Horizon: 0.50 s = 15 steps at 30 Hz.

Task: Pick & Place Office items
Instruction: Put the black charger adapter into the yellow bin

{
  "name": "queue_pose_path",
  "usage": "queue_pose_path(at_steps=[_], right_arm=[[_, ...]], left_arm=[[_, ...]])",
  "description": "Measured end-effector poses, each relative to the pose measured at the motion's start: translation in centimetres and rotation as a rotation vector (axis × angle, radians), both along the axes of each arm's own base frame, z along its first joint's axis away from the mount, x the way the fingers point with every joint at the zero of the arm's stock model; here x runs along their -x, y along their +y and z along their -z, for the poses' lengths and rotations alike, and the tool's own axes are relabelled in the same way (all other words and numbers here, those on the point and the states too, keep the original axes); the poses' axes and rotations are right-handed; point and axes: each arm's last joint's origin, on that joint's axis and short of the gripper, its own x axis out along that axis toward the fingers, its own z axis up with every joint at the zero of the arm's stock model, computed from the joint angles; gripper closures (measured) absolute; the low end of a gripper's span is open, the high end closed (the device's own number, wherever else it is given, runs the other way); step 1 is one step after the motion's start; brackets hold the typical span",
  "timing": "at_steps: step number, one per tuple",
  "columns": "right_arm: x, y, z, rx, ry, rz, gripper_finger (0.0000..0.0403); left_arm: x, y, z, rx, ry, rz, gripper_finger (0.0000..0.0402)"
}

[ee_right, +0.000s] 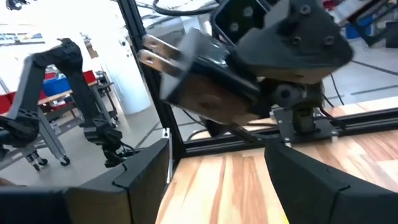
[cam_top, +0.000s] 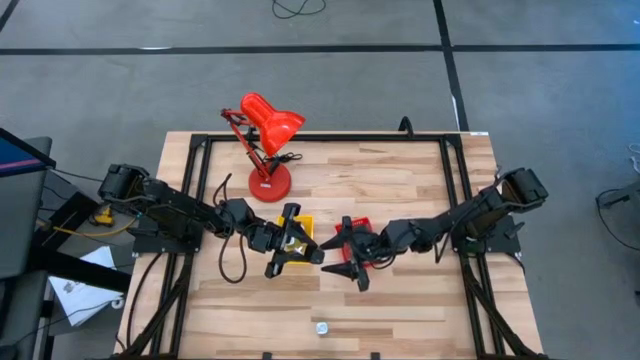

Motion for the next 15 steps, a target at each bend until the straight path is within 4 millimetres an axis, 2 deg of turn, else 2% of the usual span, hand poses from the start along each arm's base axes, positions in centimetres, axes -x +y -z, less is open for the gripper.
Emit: queue_pose_path(at_steps=[10, 15], right_arm=[[-0.6, -2.1, 0.2, 0.005, 0.023, 0.061, 0.0114], [-0.8, -2.7, 0.8, -0.083, 0.097, 0.026, 0.0112]], left_arm=[[0.0, 0.0, 0.0, 0.000, 0.003, 0.000, 0.0237], [0.0, 0.0, 0.0, -0.001, 0.005, 0.000, 0.0250]])
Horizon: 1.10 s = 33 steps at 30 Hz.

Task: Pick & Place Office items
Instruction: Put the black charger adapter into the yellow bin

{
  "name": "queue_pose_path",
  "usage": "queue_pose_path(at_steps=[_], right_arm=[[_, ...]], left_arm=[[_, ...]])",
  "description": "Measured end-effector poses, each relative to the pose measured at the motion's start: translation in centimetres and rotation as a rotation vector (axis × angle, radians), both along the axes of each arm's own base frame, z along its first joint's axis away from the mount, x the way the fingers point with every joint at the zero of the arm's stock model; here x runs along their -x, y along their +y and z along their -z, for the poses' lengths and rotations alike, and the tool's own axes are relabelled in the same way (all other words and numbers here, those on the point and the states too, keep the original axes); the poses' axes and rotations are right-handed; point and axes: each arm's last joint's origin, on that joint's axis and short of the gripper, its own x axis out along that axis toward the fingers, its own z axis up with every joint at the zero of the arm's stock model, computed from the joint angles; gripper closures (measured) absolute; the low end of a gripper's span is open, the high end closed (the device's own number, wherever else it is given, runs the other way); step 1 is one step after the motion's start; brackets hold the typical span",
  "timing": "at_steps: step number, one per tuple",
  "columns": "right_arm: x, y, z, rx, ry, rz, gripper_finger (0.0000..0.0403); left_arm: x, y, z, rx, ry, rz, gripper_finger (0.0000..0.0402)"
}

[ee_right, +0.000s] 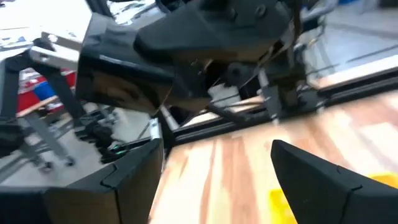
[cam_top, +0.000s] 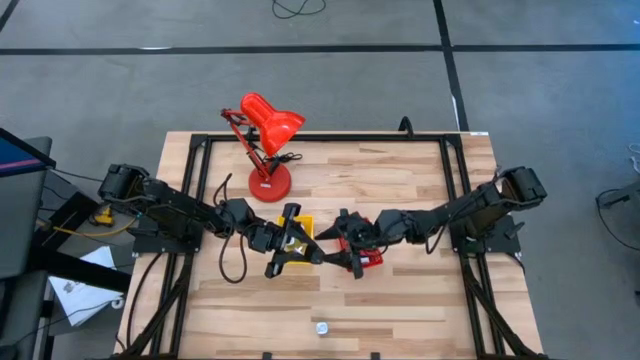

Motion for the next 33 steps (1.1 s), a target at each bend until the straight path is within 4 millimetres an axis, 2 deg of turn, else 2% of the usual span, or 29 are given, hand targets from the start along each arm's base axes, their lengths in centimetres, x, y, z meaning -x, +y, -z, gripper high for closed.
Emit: queue_pose_path(at_steps=[6, 14, 22, 28, 33], right_arm=[[0.0, -0.1, -0.2, -0.021, -0.016, -0.030, 0.0096], [0.0, 0.1, -0.3, -0.020, -0.022, -0.049, 0.0009], [0.4, 1.5, -1.0, -0.016, -0.103, 0.002, 0.0042], [0.8, 2.5, -1.2, -0.033, -0.118, 0.063, 0.0044], [1.0, 2.9, -1.7, -0.055, -0.170, 0.050, 0.0044]], left_arm=[[0.0, 0.0, 0.0, -0.002, -0.001, 0.000, 0.0241], [0.0, 0.0, 0.0, -0.002, 0.000, -0.001, 0.0250], [0.0, 0.0, 0.1, -0.006, 0.015, -0.001, 0.0241], [0.0, 0.0, 0.1, -0.026, 0.002, -0.007, 0.0255], [-0.1, 0.0, 0.2, -0.031, 0.013, -0.007, 0.0245]])
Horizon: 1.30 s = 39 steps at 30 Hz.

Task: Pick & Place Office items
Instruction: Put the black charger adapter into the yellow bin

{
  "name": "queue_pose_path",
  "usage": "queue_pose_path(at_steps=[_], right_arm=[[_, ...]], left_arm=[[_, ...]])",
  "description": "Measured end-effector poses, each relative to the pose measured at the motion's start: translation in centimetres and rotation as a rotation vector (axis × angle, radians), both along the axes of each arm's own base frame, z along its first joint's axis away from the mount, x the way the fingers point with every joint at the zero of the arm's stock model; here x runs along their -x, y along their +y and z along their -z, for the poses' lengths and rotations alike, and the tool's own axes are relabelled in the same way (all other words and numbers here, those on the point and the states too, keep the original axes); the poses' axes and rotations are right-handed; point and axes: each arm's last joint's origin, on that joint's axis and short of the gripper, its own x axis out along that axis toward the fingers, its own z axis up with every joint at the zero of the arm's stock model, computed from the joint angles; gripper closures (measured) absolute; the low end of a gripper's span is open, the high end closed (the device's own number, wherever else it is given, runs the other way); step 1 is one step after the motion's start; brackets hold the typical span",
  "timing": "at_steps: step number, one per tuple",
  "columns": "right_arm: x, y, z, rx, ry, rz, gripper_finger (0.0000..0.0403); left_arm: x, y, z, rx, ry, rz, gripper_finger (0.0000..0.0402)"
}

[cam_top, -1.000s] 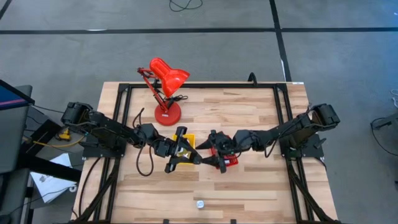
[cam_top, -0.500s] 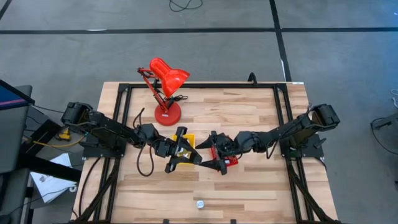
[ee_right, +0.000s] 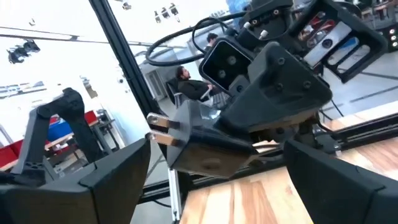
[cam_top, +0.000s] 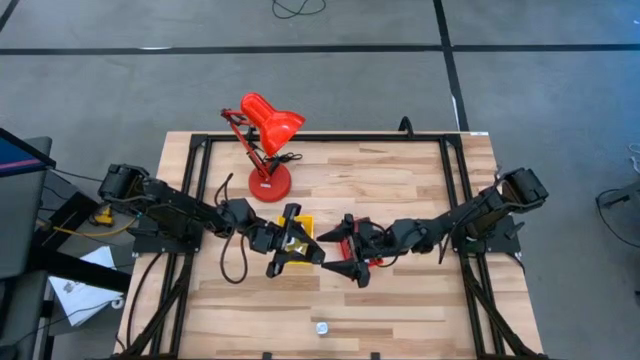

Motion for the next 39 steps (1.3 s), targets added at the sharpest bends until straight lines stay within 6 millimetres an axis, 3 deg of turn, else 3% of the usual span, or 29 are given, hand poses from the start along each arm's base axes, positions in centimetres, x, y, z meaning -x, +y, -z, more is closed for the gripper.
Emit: queue_pose_path(at_steps=[19, 39], right_arm=[[-1.0, -0.7, 1.0, -0.144, 0.001, -0.022, 0.0052], [-0.7, -0.1, 1.0, -0.132, -0.009, -0.046, 0.0225]], left_arm=[[-0.1, 0.1, -0.1, -0.047, -0.014, -0.020, 0.0255], [-0.2, 0.1, 0.1, -0.061, 0.010, -0.016, 0.0240]])
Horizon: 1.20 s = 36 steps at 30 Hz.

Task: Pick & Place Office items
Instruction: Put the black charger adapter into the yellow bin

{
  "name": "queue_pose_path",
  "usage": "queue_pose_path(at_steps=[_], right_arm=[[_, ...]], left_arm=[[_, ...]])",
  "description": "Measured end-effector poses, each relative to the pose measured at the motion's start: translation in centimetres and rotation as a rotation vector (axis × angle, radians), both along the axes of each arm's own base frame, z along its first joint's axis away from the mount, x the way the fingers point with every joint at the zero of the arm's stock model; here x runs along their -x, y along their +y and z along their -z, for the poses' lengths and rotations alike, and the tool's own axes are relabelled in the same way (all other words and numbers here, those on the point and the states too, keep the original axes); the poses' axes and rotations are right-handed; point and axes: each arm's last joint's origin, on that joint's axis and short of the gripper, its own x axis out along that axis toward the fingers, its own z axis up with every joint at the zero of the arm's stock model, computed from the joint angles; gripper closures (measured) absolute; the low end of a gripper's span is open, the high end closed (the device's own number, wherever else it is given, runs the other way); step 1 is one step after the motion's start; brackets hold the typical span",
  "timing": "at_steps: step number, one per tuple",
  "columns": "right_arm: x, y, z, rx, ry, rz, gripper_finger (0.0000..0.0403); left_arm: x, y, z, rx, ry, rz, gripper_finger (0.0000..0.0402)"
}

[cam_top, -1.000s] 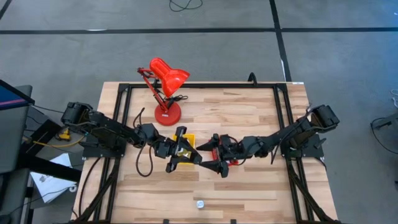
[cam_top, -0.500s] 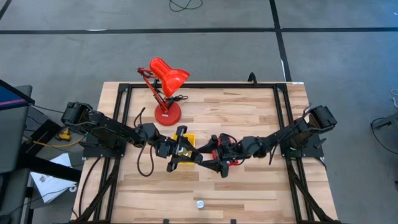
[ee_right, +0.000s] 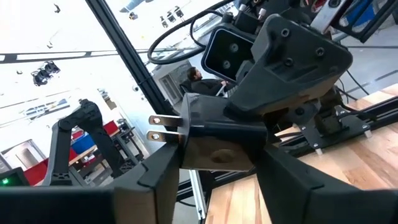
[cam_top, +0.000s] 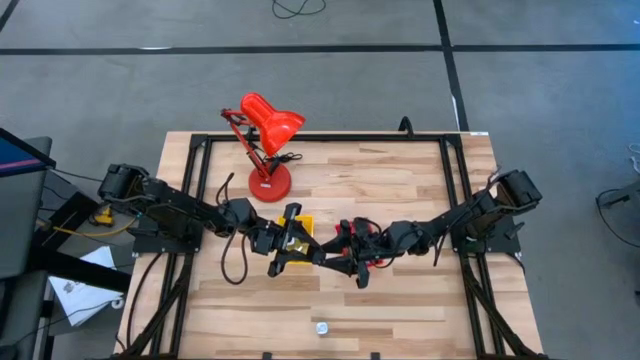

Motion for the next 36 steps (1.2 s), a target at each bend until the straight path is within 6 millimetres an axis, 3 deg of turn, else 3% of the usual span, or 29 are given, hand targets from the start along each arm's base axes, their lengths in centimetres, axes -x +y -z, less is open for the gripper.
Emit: queue_pose_path(at_steps=[3, 25, 29, 36], right_arm=[[0.0, 0.0, 0.0, -0.004, 0.005, -0.007, 0.0240], [-0.2, -0.4, 0.6, 0.024, 0.059, 0.001, 0.0236], [-0.2, -0.5, 0.6, 0.024, 0.059, 0.001, 0.0239], [-0.4, -0.8, 1.2, 0.021, 0.133, 0.019, 0.0238]], left_arm=[[0.0, 0.0, 0.0, -0.005, -0.001, -0.001, 0.0238], [0.3, 0.2, 0.2, 0.015, 0.102, -0.045, 0.0216], [0.3, 0.2, 0.4, 0.029, 0.121, -0.045, 0.0186], [0.9, 0.4, 0.5, -0.017, 0.210, -0.085, 0.0095]])
